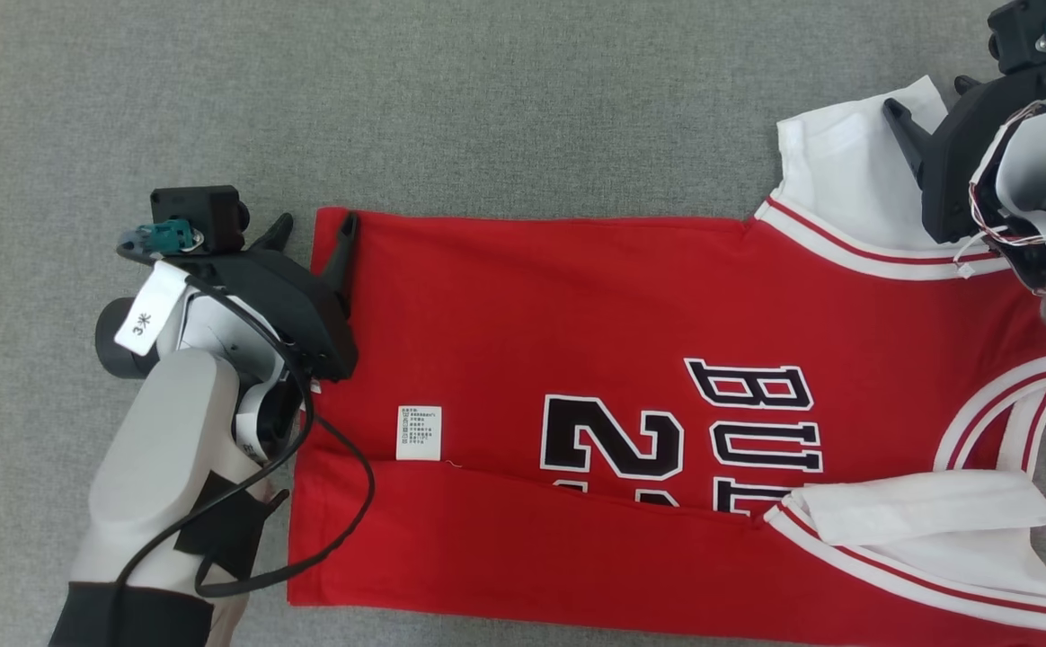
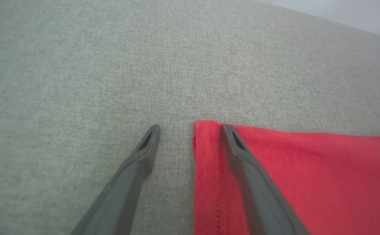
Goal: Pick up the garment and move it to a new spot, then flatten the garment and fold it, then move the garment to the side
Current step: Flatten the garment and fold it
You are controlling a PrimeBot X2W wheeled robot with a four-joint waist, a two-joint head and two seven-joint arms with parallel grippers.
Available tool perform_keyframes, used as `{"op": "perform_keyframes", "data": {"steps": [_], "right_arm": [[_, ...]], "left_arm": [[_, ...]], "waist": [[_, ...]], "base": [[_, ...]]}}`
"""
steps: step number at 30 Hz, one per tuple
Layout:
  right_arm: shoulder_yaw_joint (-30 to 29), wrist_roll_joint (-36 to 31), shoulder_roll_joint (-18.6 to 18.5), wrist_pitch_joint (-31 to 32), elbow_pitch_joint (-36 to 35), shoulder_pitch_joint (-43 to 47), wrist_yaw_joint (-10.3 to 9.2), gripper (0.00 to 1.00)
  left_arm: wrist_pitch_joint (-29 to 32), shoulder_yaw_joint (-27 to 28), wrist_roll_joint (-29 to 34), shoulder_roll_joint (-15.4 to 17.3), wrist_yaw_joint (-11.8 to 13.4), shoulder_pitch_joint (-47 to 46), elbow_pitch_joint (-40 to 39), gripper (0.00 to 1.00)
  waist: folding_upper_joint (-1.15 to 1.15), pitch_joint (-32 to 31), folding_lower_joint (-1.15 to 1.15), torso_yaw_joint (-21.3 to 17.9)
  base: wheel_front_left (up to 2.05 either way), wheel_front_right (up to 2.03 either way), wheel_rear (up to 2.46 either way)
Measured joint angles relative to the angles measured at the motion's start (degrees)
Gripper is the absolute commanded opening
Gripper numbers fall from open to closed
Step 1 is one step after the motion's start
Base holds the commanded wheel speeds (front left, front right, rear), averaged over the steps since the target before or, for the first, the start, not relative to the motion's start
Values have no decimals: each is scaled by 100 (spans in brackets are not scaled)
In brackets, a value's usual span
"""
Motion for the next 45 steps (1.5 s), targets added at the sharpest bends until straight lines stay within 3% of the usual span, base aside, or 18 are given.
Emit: {"op": "perform_keyframes", "data": {"steps": [1, 2, 3, 13, 28, 33, 45], "right_arm": [[0, 1, 18, -1, 34, -21, 1, 59], [33, 1, 63, -1, 100, -61, 33, 0], [41, 1, 88, -2, 145, -72, 42, 0], [94, 3, 158, -175, 385, -87, 43, 0], [240, 131, 115, -1044, 396, -181, 51, 0], [272, 426, 93, -1345, 166, 20, 51, 0], [520, 1184, -410, -1985, -697, 895, 51, 0]], "left_arm": [[0, 22, -15, -7, -1, -20, 43, 100], [16, 34, -86, -23, -55, -82, 134, 6], [16, 48, -89, -23, -76, -96, 158, 0], [-77, 85, -258, -26, -144, -116, 358, 0], [-694, 25, -243, -62, -253, -103, 497, 0], [-875, 24, -244, -43, -302, 100, 453, 0], [-1078, 169, -410, 278, -403, 696, 215, 0]], "waist": [[0, 10, 0, 6], [0, 17, 0, 10], [0, 17, 0, 9], [0, -60, 0, -64], [0, -487, 0, -102], [0, -666, 0, -148], [0, -1002, 0, -376]], "base": [[0, 0, 0], [0, 0, 0], [0, 0, 0], [0, 0, 0], [0, 0, 0], [0, 0, 0], [0, 0, 0]]}}
